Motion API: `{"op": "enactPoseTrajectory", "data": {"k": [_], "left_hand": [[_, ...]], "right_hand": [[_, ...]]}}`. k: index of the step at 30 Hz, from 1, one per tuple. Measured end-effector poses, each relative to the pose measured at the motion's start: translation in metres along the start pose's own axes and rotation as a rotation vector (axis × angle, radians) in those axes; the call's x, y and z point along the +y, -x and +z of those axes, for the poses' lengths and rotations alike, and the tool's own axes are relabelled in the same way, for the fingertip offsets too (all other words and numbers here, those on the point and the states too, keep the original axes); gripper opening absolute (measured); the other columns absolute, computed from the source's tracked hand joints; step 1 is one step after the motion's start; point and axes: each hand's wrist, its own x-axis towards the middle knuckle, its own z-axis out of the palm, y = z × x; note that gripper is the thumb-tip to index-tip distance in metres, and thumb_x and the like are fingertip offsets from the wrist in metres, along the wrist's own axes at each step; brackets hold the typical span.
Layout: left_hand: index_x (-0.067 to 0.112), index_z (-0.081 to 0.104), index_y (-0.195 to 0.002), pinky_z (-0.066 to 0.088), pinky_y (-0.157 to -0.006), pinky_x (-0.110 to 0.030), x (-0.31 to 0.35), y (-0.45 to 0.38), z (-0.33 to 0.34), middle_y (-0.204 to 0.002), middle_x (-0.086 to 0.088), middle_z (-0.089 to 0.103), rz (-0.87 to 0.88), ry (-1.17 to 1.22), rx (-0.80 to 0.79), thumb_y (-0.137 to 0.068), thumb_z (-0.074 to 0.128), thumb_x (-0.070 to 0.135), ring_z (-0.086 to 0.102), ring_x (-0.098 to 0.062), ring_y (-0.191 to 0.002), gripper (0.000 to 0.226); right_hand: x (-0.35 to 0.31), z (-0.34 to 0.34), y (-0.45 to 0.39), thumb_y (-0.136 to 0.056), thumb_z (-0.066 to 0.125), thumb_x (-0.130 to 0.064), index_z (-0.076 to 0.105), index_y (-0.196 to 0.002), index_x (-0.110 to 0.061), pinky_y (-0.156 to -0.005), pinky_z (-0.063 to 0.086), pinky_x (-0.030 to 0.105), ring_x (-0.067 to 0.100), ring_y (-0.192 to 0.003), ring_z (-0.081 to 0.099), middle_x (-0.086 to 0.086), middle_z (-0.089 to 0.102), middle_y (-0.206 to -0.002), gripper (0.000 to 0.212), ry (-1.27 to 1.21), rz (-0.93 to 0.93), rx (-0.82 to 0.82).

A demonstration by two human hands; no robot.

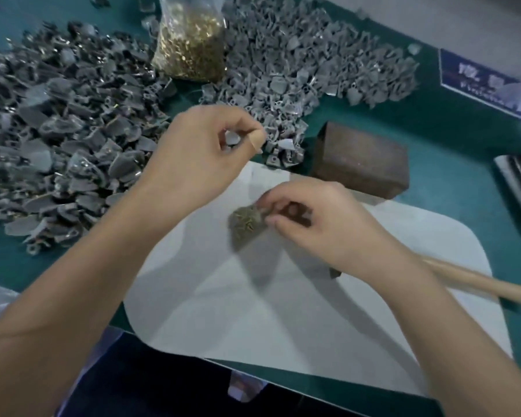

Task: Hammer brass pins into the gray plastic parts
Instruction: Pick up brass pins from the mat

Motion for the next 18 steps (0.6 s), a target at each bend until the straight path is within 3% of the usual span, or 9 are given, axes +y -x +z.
{"op": "enactPoseTrajectory", "data": {"k": [5,7,9,12,15,18], "left_hand": [[0.025,0.075,-0.094,0.035,-0.059,-0.006,0.008,-0.039,0.003,-0.073,0.031,0.062,0.053,-0.016,-0.084,-0.097,0.064,0.032,0.052,0.013,-0.061,0.013],[0.022,0.075,-0.094,0.034,-0.057,-0.003,0.010,-0.056,0.005,-0.065,0.031,0.058,0.095,-0.054,-0.116,-0.098,0.064,0.031,0.050,0.018,-0.061,0.015],[0.022,0.075,-0.098,0.035,-0.061,-0.003,0.012,-0.070,0.009,-0.075,0.025,0.060,0.139,-0.123,-0.141,-0.099,0.061,0.034,0.051,0.018,-0.068,0.018],[0.023,0.072,-0.100,0.045,-0.075,-0.026,0.010,-0.077,0.022,-0.088,0.015,0.058,0.192,-0.206,-0.135,-0.101,0.058,0.037,0.049,0.000,-0.079,0.020],[0.019,0.073,-0.101,0.046,-0.086,-0.039,0.002,-0.064,0.033,-0.094,0.007,0.062,0.246,-0.224,-0.115,-0.101,0.059,0.034,0.053,-0.012,-0.091,0.020],[0.023,0.075,-0.104,0.044,-0.090,-0.041,0.001,-0.055,0.037,-0.102,0.009,0.066,0.307,-0.254,-0.124,-0.098,0.062,0.041,0.051,-0.014,-0.100,0.023]], "right_hand": [[-0.003,0.020,-0.008,-0.094,0.072,-0.029,0.077,-0.113,-0.033,-0.080,0.054,0.044,0.017,-0.099,0.064,-0.010,0.068,-0.099,0.020,0.103,-0.004,0.084],[-0.005,0.023,-0.008,-0.094,0.072,-0.029,0.077,-0.107,-0.033,-0.081,0.054,0.039,0.016,-0.103,0.064,-0.012,0.070,-0.104,0.014,0.128,0.007,0.137],[-0.006,0.024,-0.008,-0.095,0.069,-0.031,0.075,-0.104,-0.033,-0.077,0.048,0.032,0.015,-0.105,0.062,-0.013,0.068,-0.107,0.011,0.163,0.012,0.146],[-0.006,0.025,-0.007,-0.097,0.061,-0.031,0.069,-0.102,-0.027,-0.070,0.042,0.034,0.018,-0.098,0.061,-0.009,0.063,-0.104,0.010,0.230,-0.060,0.142],[-0.006,0.024,-0.003,-0.094,0.056,-0.030,0.063,-0.097,-0.025,-0.064,0.032,0.028,0.008,-0.084,0.054,-0.013,0.059,-0.095,0.009,0.198,-0.109,0.199],[0.002,0.016,0.002,-0.090,0.067,-0.010,0.064,-0.092,-0.014,-0.067,0.044,0.026,0.010,-0.079,0.056,-0.009,0.061,-0.089,0.006,-0.055,-0.157,0.330]]}}
